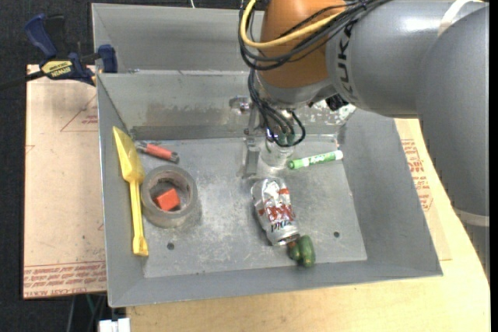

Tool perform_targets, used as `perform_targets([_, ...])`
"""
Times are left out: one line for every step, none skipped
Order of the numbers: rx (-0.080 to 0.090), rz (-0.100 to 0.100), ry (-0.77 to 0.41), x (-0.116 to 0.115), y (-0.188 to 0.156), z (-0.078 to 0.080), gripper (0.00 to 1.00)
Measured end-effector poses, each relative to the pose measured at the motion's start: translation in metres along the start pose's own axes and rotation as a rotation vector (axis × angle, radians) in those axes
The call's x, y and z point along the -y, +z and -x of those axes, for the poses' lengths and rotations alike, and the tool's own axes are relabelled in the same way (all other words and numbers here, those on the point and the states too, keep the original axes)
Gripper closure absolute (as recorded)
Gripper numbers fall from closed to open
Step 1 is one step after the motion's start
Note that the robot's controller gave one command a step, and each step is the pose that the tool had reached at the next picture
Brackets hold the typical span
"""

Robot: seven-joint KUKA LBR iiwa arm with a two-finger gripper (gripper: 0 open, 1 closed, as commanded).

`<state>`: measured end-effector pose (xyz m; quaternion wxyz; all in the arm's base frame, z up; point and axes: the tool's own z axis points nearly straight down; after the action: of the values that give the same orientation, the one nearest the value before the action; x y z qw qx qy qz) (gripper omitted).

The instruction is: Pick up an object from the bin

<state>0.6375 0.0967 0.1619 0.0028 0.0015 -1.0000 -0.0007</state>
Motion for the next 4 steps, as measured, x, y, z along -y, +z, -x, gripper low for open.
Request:
perform_targets([0.007, 0.001, 0.002, 0.000, -0.005, 0.002, 0.00])
perform_targets([0.005, -0.006, -0.005, -0.082, 0.073, 0.007, 0.00])
perform_targets([0.023, 0.005, 0.002, -0.084, 0.069, 0.009, 0.00])
perform_targets([0.012, -0.002, 0.081, -0.126, 0.063, -0.017, 0.00])
